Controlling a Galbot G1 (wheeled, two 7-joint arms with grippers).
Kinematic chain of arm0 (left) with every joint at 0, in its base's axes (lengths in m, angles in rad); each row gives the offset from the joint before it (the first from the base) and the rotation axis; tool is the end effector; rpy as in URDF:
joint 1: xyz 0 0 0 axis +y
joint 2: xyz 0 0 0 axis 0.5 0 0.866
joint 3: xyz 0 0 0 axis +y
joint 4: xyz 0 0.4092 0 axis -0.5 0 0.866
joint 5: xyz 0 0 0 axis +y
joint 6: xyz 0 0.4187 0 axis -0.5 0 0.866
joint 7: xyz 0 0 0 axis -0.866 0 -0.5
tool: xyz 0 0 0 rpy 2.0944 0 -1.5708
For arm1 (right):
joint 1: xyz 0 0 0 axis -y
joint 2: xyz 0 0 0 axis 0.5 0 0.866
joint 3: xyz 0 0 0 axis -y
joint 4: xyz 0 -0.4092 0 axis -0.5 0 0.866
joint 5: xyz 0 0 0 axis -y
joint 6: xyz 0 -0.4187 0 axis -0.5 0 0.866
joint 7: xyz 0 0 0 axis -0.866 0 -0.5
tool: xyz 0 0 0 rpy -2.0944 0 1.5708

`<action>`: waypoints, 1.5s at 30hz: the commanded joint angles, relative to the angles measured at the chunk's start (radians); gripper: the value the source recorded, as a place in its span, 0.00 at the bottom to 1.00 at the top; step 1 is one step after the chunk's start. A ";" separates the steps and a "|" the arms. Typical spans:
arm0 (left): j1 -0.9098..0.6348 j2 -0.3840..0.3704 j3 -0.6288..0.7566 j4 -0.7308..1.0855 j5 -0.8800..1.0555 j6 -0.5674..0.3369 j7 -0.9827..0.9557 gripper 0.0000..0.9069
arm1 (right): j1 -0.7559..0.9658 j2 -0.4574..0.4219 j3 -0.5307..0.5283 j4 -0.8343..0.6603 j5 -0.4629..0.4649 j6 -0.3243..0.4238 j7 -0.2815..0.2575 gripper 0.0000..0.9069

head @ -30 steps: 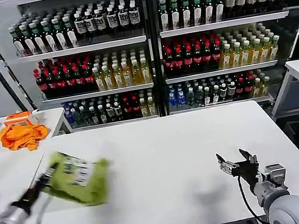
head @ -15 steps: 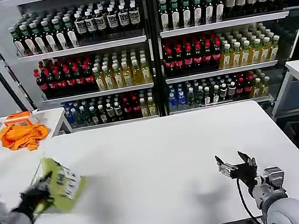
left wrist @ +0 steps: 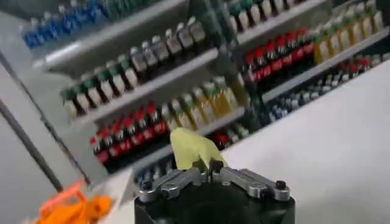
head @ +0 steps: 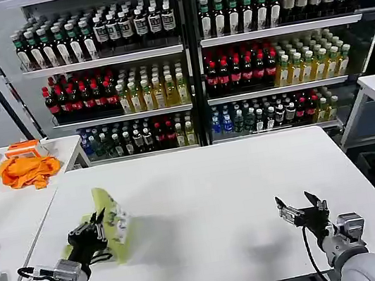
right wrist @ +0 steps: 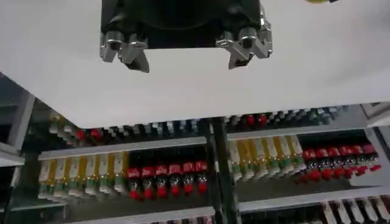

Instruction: Fold and organize the clothes.

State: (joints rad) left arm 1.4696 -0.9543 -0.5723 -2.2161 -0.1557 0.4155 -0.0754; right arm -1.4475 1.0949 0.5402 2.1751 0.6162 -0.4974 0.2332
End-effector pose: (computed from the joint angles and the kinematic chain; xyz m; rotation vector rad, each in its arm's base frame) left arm 0.2560 0.1043 -0.2455 -0.1853 -2.8771 -0.6757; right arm 0.2589 -0.0836 -0.2721 0.1037 -2.7638 -0.1009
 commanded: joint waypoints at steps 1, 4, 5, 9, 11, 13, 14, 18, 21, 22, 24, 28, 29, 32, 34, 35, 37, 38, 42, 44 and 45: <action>-0.033 0.037 -0.166 -0.044 -0.608 0.140 -0.065 0.02 | -0.007 0.007 0.001 0.000 -0.002 0.000 0.001 1.00; -0.021 0.091 -0.304 0.074 -0.517 0.158 -0.099 0.02 | -0.005 0.009 -0.005 -0.004 -0.004 0.000 0.001 1.00; 0.000 0.119 -0.354 0.122 -0.390 0.138 -0.075 0.02 | -0.005 0.011 -0.007 -0.006 -0.005 0.000 0.000 1.00; 0.054 0.192 -0.466 0.168 -0.084 0.070 0.004 0.02 | 0.004 0.005 -0.010 -0.018 -0.003 0.002 -0.001 1.00; 0.065 0.212 -0.486 0.185 0.141 -0.002 0.025 0.02 | 0.011 0.001 -0.013 -0.024 -0.003 0.003 -0.002 1.00; 0.073 0.219 -0.489 0.209 0.284 -0.070 0.031 0.01 | 0.015 0.000 -0.014 -0.026 -0.002 0.003 -0.002 1.00; 0.081 0.220 -0.472 0.223 0.357 -0.090 0.030 0.02 | 0.016 0.001 -0.014 -0.026 -0.002 0.003 -0.002 1.00; 0.083 0.187 -0.386 0.238 0.599 -0.152 -0.025 0.02 | 0.004 0.003 -0.005 -0.022 -0.002 0.005 -0.003 1.00; 0.078 0.130 -0.304 0.241 0.841 -0.192 -0.083 0.02 | -0.011 0.004 0.004 -0.018 -0.002 0.006 -0.002 1.00; 0.078 0.115 -0.272 0.259 0.963 -0.214 -0.108 0.02 | -0.014 0.004 0.006 -0.017 -0.002 0.006 -0.002 1.00; 0.077 0.066 -0.178 0.295 1.114 -0.256 -0.161 0.02 | -0.017 0.005 0.012 -0.014 0.002 0.006 -0.001 1.00; 0.053 0.002 -0.050 0.395 1.361 -0.312 -0.251 0.02 | -0.019 0.002 0.022 -0.011 0.007 0.004 0.001 1.00; 0.047 -0.017 -0.031 0.413 1.400 -0.314 -0.257 0.02 | -0.020 0.001 0.024 -0.011 0.007 0.004 0.001 1.00; 0.025 -0.036 0.011 0.444 1.466 -0.330 -0.276 0.02 | -0.027 0.002 0.026 -0.009 0.006 0.004 0.002 1.00; 0.008 -0.039 0.037 0.480 1.522 -0.336 -0.282 0.02 | -0.031 0.003 0.027 -0.007 0.005 0.004 0.002 1.00; 0.000 -0.038 0.052 0.493 1.533 -0.336 -0.286 0.02 | -0.034 0.004 0.028 -0.005 0.005 0.005 0.002 1.00; -0.002 -0.036 0.070 0.481 1.539 -0.338 -0.286 0.02 | -0.039 0.004 0.032 -0.001 0.006 0.004 0.002 1.00; 0.000 -0.036 0.078 0.452 1.534 -0.339 -0.283 0.02 | -0.042 0.003 0.037 0.001 0.006 0.005 0.002 1.00; 0.013 -0.039 0.123 0.348 1.486 -0.337 -0.233 0.02 | -0.050 -0.001 0.047 -0.001 0.007 0.005 0.001 1.00; 0.015 -0.034 0.161 0.337 1.432 -0.329 -0.189 0.02 | -0.052 -0.001 0.049 0.000 0.007 0.005 0.001 1.00; 0.014 -0.030 0.175 0.341 1.396 -0.322 -0.164 0.02 | -0.053 -0.001 0.051 0.001 0.007 0.005 0.001 1.00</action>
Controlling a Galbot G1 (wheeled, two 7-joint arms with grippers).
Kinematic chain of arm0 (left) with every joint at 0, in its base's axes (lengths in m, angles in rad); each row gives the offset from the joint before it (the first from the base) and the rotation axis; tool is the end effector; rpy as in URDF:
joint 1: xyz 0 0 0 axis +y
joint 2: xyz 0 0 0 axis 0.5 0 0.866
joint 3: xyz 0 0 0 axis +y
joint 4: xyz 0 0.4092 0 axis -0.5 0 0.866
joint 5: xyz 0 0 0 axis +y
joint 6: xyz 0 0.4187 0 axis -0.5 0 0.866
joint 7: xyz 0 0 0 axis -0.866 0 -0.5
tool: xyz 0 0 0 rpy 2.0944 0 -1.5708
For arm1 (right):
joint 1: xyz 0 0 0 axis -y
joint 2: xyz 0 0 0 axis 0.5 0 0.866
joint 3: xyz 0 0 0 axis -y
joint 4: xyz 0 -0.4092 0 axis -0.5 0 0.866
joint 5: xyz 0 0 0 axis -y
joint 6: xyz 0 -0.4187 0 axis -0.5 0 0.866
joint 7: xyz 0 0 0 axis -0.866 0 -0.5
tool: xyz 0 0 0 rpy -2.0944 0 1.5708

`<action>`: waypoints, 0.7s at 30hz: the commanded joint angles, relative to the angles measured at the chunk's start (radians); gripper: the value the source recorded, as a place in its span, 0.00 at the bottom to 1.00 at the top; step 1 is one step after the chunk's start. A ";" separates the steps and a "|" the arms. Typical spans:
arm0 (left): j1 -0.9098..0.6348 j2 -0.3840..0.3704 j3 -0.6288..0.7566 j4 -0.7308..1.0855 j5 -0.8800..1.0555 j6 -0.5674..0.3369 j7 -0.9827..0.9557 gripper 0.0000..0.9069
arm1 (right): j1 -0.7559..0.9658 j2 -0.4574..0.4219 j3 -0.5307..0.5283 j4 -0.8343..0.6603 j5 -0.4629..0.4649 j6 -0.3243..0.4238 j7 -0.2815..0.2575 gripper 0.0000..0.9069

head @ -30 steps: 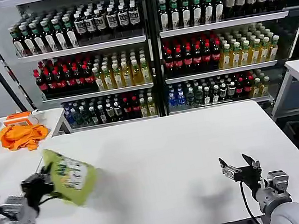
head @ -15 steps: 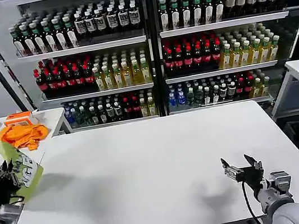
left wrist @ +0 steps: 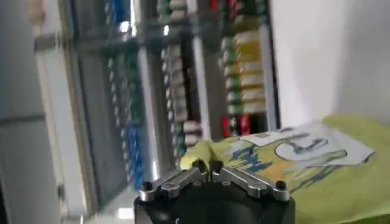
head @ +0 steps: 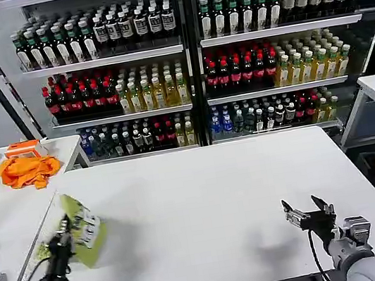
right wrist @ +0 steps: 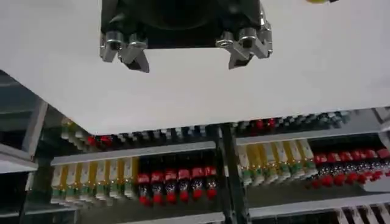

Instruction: Fold and organize the clothes.

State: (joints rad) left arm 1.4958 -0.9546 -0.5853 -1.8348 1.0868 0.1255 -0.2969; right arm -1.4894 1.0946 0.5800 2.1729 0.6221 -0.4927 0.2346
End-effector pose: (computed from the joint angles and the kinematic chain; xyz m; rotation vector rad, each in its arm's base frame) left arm 0.2636 0.1937 -0.3825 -0.1137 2.0155 2.2930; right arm 0.2498 -0.0962 -0.2776 0.0524 -2.7437 -0.0984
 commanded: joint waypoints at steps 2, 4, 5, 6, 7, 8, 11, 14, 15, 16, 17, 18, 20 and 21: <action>-0.012 -0.017 0.221 -0.039 0.026 -0.005 0.104 0.02 | -0.012 -0.001 0.014 0.003 0.003 0.001 0.000 1.00; -0.011 -0.006 0.248 -0.078 -0.159 0.032 0.160 0.02 | -0.013 -0.001 0.016 0.001 0.003 0.001 -0.001 1.00; -0.010 -0.002 0.257 -0.097 -0.226 0.037 0.169 0.02 | -0.013 -0.001 0.016 0.000 0.003 0.001 -0.001 1.00; -0.011 0.002 0.274 -0.116 -0.325 0.078 0.198 0.02 | -0.013 0.000 0.015 -0.001 0.003 0.001 -0.001 1.00; -0.012 0.006 0.296 -0.149 -0.431 0.120 0.225 0.02 | -0.013 0.001 0.013 -0.003 0.002 0.001 -0.001 1.00; -0.014 0.008 0.316 -0.172 -0.499 0.143 0.242 0.02 | -0.012 0.003 0.012 -0.004 0.001 0.001 0.000 1.00; -0.026 0.007 0.371 -0.203 -0.657 0.239 0.283 0.02 | -0.008 0.006 0.007 -0.005 0.000 0.000 0.000 1.00; -0.048 -0.001 0.424 -0.204 -0.791 0.324 0.287 0.02 | -0.006 0.006 0.006 -0.006 -0.001 0.000 0.001 1.00; -0.055 -0.004 0.432 -0.205 -0.814 0.341 0.287 0.02 | -0.005 0.006 0.006 -0.006 0.000 0.000 0.001 1.00; -0.073 -0.011 0.442 -0.212 -0.870 0.369 0.287 0.02 | -0.005 0.005 0.008 -0.005 0.000 -0.001 0.001 1.00; -0.091 -0.016 0.449 -0.220 -0.915 0.387 0.287 0.02 | -0.005 0.005 0.009 -0.005 0.000 -0.001 0.001 1.00; -0.102 -0.019 0.452 -0.227 -0.963 0.411 0.283 0.02 | -0.006 0.004 0.009 -0.004 0.001 -0.001 0.001 1.00; -0.148 -0.032 0.464 -0.244 -1.067 0.442 0.272 0.02 | -0.007 0.003 0.010 -0.003 0.001 -0.001 0.000 1.00; -0.158 -0.037 0.469 -0.246 -1.106 0.446 0.264 0.02 | -0.006 0.003 0.009 -0.003 0.001 -0.001 0.000 1.00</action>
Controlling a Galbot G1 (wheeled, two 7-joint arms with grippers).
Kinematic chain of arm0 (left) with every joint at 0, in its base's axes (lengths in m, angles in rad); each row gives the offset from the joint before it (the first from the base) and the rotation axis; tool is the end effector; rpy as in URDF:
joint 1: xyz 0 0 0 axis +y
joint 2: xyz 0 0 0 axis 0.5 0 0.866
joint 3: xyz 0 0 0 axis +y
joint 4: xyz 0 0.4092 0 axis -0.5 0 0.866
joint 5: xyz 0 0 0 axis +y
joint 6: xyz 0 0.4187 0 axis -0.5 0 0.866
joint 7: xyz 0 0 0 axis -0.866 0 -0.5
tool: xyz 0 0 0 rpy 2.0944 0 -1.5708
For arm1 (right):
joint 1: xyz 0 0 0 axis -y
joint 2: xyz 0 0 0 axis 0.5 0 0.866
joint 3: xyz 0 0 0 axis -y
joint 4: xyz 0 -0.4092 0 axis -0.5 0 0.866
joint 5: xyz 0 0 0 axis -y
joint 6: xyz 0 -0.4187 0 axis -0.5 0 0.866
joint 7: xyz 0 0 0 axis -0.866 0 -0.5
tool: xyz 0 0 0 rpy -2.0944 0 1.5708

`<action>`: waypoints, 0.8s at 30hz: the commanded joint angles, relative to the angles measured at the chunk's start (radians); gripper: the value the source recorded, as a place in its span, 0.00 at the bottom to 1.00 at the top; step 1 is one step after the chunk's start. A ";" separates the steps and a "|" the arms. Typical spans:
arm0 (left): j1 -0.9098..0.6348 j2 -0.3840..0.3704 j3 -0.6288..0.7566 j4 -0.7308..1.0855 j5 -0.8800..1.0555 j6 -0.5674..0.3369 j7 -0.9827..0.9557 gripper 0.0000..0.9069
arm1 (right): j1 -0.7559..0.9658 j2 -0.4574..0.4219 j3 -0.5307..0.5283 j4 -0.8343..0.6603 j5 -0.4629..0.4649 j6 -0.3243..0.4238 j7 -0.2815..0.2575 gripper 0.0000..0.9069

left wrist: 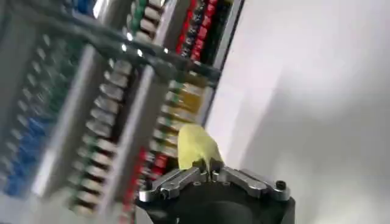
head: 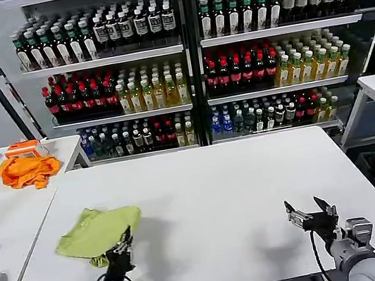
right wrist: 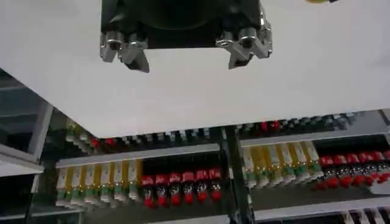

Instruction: Fold and organize the clothes.

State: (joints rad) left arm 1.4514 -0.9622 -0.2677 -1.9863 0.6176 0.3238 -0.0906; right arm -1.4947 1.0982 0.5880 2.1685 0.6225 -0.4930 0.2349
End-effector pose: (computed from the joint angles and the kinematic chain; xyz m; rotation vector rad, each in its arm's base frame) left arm 0.2414 0.0578 -0.3779 -0.3237 -2.5082 -1.6086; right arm 0.2489 -0.0989 -0.2796 0.0382 -2.7383 -0.1009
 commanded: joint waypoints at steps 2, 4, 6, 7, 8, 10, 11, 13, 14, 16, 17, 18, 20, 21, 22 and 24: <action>-0.159 -0.053 0.173 -0.101 -0.751 0.252 0.024 0.02 | 0.003 0.000 -0.002 0.001 0.001 -0.001 0.000 1.00; -0.201 -0.074 0.189 -0.096 -0.830 0.251 -0.006 0.02 | 0.008 0.000 -0.006 0.001 0.002 -0.002 0.000 1.00; -0.236 -0.090 0.209 -0.089 -0.883 0.245 -0.026 0.02 | 0.014 0.000 -0.010 0.000 0.002 -0.003 0.000 1.00; -0.256 -0.109 0.221 -0.078 -0.906 0.234 -0.032 0.02 | 0.018 -0.002 -0.014 0.000 0.002 -0.004 0.000 1.00; -0.275 -0.126 0.234 -0.062 -0.922 0.225 -0.038 0.02 | 0.022 -0.002 -0.017 -0.001 0.003 -0.004 0.000 1.00; -0.316 -0.159 0.260 -0.027 -0.955 0.215 -0.044 0.06 | 0.029 -0.002 -0.023 0.000 0.003 -0.007 -0.001 1.00; -0.330 -0.174 0.272 -0.011 -0.959 0.217 -0.051 0.41 | 0.035 -0.002 -0.028 0.002 0.007 -0.010 -0.004 1.00; -0.341 -0.194 0.277 0.004 -0.977 0.199 -0.052 1.00 | 0.042 -0.003 -0.040 0.003 0.024 -0.011 -0.006 1.00; -0.342 -0.209 0.275 -0.002 -1.007 0.193 -0.055 1.00 | 0.050 -0.003 -0.047 0.003 0.028 -0.012 -0.005 1.00; -0.334 -0.218 0.259 -0.026 -1.068 0.186 -0.050 1.00 | 0.071 -0.004 -0.073 0.005 0.044 -0.012 0.000 1.00; -0.322 -0.219 0.244 -0.043 -1.089 0.178 -0.040 1.00 | 0.083 -0.007 -0.089 0.007 0.049 -0.012 0.000 1.00; -0.313 -0.218 0.230 -0.066 -1.100 0.162 -0.035 1.00 | 0.094 -0.011 -0.102 0.008 0.052 -0.012 0.002 1.00; -0.284 -0.204 0.195 -0.095 -1.160 0.137 -0.024 1.00 | 0.126 -0.022 -0.150 0.004 0.077 -0.010 0.005 1.00; -0.269 -0.200 0.186 -0.115 -1.175 0.132 -0.018 1.00 | 0.137 -0.025 -0.167 0.000 0.080 -0.010 0.006 1.00; -0.239 -0.189 0.151 -0.141 -1.224 0.129 -0.011 1.00 | 0.173 -0.029 -0.210 -0.009 0.087 -0.008 0.010 1.00; -0.194 -0.173 0.100 -0.184 -1.293 0.124 -0.010 1.00 | 0.220 -0.027 -0.279 -0.026 0.114 -0.011 0.016 1.00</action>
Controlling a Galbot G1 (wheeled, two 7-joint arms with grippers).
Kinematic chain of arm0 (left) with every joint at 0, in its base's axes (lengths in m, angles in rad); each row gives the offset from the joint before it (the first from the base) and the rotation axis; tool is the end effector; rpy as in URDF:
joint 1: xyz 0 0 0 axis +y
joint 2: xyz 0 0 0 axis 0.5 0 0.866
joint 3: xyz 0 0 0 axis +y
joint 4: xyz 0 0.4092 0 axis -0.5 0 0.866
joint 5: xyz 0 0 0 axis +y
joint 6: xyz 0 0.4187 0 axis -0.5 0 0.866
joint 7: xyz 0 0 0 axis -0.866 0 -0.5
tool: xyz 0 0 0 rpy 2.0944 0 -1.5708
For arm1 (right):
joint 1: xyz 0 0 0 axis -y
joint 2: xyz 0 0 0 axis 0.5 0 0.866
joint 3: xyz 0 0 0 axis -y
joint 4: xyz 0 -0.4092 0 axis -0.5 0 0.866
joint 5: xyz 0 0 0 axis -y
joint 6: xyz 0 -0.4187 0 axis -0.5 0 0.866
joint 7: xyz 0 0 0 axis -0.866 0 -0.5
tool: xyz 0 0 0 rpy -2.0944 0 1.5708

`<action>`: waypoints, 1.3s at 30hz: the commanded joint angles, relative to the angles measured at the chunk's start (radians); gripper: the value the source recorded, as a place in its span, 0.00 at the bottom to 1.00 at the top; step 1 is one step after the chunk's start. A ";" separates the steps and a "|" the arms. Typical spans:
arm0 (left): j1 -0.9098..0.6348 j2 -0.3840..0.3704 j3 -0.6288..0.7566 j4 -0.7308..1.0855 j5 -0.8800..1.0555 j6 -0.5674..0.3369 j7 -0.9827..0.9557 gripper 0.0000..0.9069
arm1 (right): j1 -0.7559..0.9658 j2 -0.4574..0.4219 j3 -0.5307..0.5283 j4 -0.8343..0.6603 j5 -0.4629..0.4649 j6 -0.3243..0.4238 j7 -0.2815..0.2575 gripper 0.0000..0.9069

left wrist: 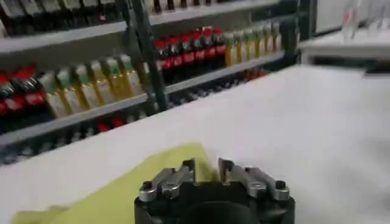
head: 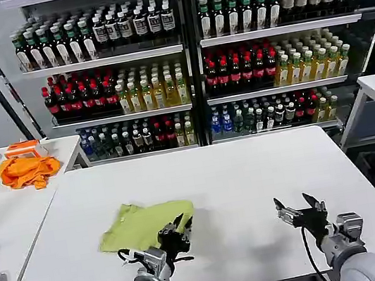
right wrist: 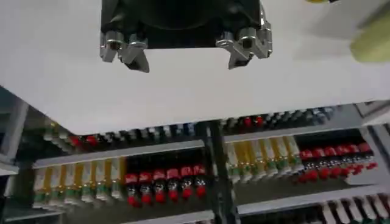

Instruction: Fold and organize the clothes.

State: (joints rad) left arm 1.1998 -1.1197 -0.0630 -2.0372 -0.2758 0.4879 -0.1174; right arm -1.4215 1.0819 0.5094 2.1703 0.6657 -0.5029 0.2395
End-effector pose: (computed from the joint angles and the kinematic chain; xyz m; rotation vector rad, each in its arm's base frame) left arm 0.2899 -0.0533 -0.3191 -0.6333 -2.7180 -0.2502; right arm 0.2650 -0.0769 -0.2706 0.1560 -2.7485 -0.1491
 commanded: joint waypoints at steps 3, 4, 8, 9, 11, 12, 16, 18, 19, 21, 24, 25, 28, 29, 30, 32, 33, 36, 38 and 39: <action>0.113 -0.011 -0.200 -0.177 -0.437 -0.042 0.013 1.00 | 0.221 0.007 -0.280 -0.049 0.152 -0.019 0.031 1.00; 0.139 -0.011 -0.241 -0.198 -0.440 -0.045 0.008 1.00 | 0.252 0.023 -0.314 -0.058 0.202 -0.033 0.050 1.00; 0.211 -0.016 -0.343 -0.241 -0.442 -0.061 -0.028 1.00 | 0.337 0.082 -0.404 -0.104 0.347 -0.066 0.112 1.00; 0.239 -0.021 -0.379 -0.248 -0.440 -0.064 -0.034 1.00 | 0.366 0.096 -0.431 -0.128 0.377 -0.069 0.124 1.00; 0.267 -0.028 -0.422 -0.249 -0.432 -0.071 -0.037 1.00 | 0.402 0.111 -0.478 -0.167 0.392 -0.072 0.133 1.00; 0.283 -0.035 -0.449 -0.247 -0.427 -0.072 -0.042 1.00 | 0.429 0.122 -0.508 -0.197 0.407 -0.073 0.138 1.00; 0.327 -0.047 -0.501 -0.246 -0.424 -0.079 -0.050 1.00 | 0.497 0.150 -0.566 -0.283 0.445 -0.074 0.147 1.00; 0.339 -0.051 -0.514 -0.248 -0.418 -0.091 -0.059 1.00 | 0.525 0.165 -0.589 -0.321 0.463 -0.071 0.153 1.00; 0.342 -0.054 -0.516 -0.248 -0.417 -0.093 -0.060 1.00 | 0.531 0.169 -0.595 -0.330 0.468 -0.072 0.153 1.00; 0.346 -0.061 -0.523 -0.250 -0.412 -0.094 -0.064 1.00 | 0.541 0.184 -0.613 -0.353 0.471 -0.070 0.155 1.00; 0.348 -0.072 -0.522 -0.251 -0.407 -0.094 -0.064 1.00 | 0.545 0.206 -0.631 -0.376 0.472 -0.070 0.154 1.00; 0.349 -0.078 -0.521 -0.250 -0.404 -0.093 -0.064 1.00 | 0.545 0.213 -0.636 -0.384 0.471 -0.069 0.154 1.00; 0.353 -0.087 -0.513 -0.248 -0.395 -0.093 -0.063 1.00 | 0.544 0.232 -0.639 -0.399 0.471 -0.064 0.155 1.00; 0.353 -0.088 -0.512 -0.247 -0.396 -0.093 -0.062 1.00 | 0.542 0.240 -0.640 -0.407 0.466 -0.056 0.158 1.00; 0.351 -0.090 -0.512 -0.240 -0.404 -0.089 -0.062 1.00 | 0.537 0.251 -0.640 -0.415 0.458 -0.046 0.162 1.00; 0.347 -0.092 -0.515 -0.230 -0.415 -0.085 -0.062 1.00 | 0.531 0.257 -0.635 -0.418 0.458 -0.045 0.164 1.00; 0.346 -0.092 -0.516 -0.226 -0.417 -0.084 -0.062 1.00 | 0.522 0.263 -0.630 -0.420 0.458 -0.045 0.166 1.00; 0.345 -0.092 -0.516 -0.222 -0.420 -0.082 -0.062 1.00 | 0.505 0.267 -0.624 -0.419 0.456 -0.036 0.170 0.92; 0.344 -0.092 -0.514 -0.223 -0.420 -0.081 -0.061 1.00 | 0.500 0.266 -0.623 -0.417 0.455 -0.029 0.172 0.48; 0.343 -0.092 -0.512 -0.223 -0.420 -0.081 -0.062 1.00 | 0.497 0.265 -0.622 -0.418 0.453 -0.022 0.173 0.22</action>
State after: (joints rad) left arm 1.5230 -1.2038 -0.5468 -2.2617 -0.6791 0.4062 -0.1769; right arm -0.9362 1.3069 -0.0781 1.8042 1.0982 -0.5473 0.4015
